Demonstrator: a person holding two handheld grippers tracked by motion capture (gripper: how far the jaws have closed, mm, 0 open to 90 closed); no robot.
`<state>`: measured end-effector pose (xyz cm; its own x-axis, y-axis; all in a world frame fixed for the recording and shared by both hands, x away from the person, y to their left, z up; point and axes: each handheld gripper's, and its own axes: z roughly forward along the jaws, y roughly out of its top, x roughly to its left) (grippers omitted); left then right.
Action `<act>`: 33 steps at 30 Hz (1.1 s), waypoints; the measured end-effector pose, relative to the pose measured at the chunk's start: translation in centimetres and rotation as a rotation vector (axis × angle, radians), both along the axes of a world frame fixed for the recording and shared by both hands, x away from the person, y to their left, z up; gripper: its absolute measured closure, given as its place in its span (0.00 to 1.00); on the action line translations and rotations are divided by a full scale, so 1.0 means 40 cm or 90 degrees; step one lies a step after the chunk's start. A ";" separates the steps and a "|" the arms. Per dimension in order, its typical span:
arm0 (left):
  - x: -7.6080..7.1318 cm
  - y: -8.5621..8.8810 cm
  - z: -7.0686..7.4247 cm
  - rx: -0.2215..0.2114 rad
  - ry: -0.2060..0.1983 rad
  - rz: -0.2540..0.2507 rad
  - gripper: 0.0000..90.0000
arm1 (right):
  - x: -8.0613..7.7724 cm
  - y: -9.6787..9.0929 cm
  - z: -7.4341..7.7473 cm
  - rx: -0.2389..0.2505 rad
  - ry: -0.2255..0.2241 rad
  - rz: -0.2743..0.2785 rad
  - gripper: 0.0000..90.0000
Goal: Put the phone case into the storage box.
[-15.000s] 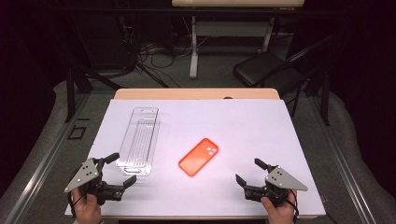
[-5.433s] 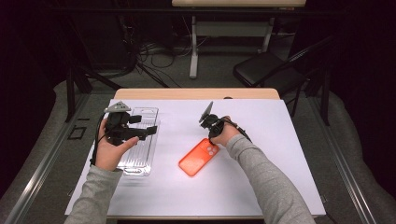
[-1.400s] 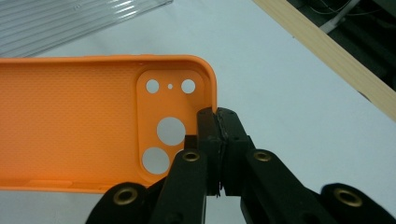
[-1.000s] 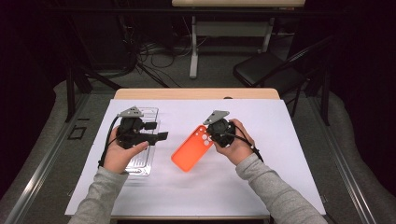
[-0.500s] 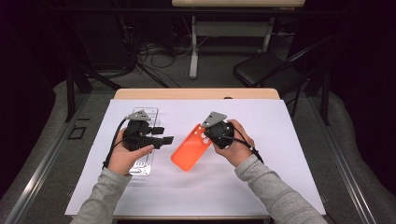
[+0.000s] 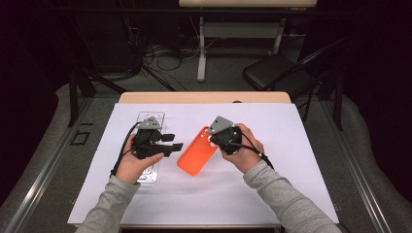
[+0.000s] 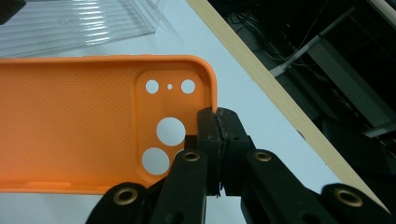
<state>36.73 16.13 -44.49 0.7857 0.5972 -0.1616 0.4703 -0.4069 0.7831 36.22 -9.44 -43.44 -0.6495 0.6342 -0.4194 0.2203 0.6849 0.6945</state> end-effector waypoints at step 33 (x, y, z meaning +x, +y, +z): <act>0.007 -0.031 -0.045 -0.061 0.128 -0.039 0.70 | -0.031 0.040 -0.008 -0.023 -0.026 0.043 0.99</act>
<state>37.00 14.88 -46.28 0.7662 0.5235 -0.3727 0.5978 -0.3682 0.7121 34.97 -7.83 -43.75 -0.6721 0.5741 -0.4676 0.1457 0.7217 0.6767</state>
